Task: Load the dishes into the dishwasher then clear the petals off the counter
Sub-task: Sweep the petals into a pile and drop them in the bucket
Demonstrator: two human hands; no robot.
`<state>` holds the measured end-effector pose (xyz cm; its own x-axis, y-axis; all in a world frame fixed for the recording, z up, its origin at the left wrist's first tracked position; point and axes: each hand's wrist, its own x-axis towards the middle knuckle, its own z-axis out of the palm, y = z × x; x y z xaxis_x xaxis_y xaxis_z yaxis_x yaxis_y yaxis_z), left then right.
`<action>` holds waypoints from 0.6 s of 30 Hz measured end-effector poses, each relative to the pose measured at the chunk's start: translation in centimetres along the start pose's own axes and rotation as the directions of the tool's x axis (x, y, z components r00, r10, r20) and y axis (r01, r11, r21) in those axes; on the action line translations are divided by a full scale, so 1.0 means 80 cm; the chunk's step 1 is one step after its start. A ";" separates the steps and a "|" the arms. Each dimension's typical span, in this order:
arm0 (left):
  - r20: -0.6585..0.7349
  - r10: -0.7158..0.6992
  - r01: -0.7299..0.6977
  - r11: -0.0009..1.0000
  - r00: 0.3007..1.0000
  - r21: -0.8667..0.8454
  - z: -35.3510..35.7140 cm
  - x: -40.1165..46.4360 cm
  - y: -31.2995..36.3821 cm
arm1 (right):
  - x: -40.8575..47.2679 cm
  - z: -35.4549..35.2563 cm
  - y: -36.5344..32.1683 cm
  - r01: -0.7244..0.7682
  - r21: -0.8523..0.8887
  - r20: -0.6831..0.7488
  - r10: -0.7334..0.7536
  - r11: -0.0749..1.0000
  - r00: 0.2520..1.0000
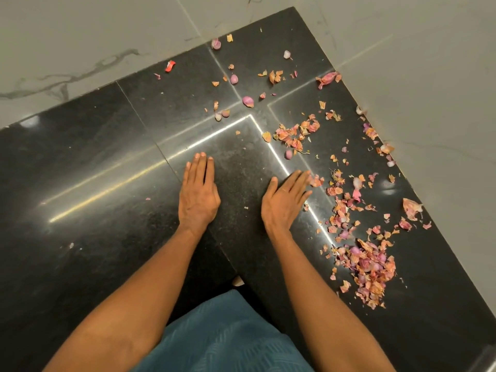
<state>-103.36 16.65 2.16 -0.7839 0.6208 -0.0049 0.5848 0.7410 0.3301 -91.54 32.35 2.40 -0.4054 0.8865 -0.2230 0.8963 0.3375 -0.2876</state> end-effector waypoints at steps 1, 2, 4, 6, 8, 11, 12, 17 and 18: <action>0.004 0.001 -0.001 1.000 1.000 -0.003 0.001 0.000 0.000 | -0.004 -0.002 -0.012 -0.019 0.025 -0.018 0.019 1.000 1.000; 0.005 0.004 -0.004 1.000 1.000 -0.004 0.002 -0.001 -0.001 | -0.008 -0.004 -0.028 0.010 0.041 -0.035 -0.008 0.999 0.999; -0.008 0.005 -0.005 1.000 1.000 -0.010 0.006 -0.001 -0.003 | -0.014 -0.003 -0.068 0.181 0.062 -0.038 -0.179 0.981 0.983; -0.021 0.026 -0.026 0.999 0.999 -0.018 0.007 0.000 -0.005 | -0.014 0.002 -0.117 0.385 0.132 0.037 -0.393 0.913 0.919; 0.038 0.069 -0.070 0.997 0.997 0.045 0.006 -0.002 -0.006 | -0.008 0.011 -0.163 0.508 0.250 0.160 -0.553 0.824 0.818; 0.110 0.101 -0.116 0.984 0.989 0.137 0.008 -0.003 -0.008 | 0.006 0.024 -0.211 0.637 0.269 0.254 -0.691 0.723 0.677; 0.117 0.105 -0.121 0.983 0.988 0.137 0.009 -0.002 -0.010 | 0.012 0.029 -0.219 0.665 0.231 0.277 -0.704 0.710 0.655; 0.021 0.065 -0.066 0.997 0.998 0.041 0.010 0.000 -0.008 | 0.061 0.039 -0.206 0.661 0.022 0.379 -0.618 0.750 0.689; -0.002 0.046 -0.046 0.999 0.999 0.020 0.009 -0.001 -0.006 | 0.070 0.037 -0.195 0.668 -0.014 0.374 -0.616 0.744 0.694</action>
<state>-103.42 16.46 1.33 -0.7567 0.6537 0.0117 0.6241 0.7169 0.3107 -108.32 31.12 2.86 -0.9003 0.2887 -0.3258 0.3986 0.8476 -0.3504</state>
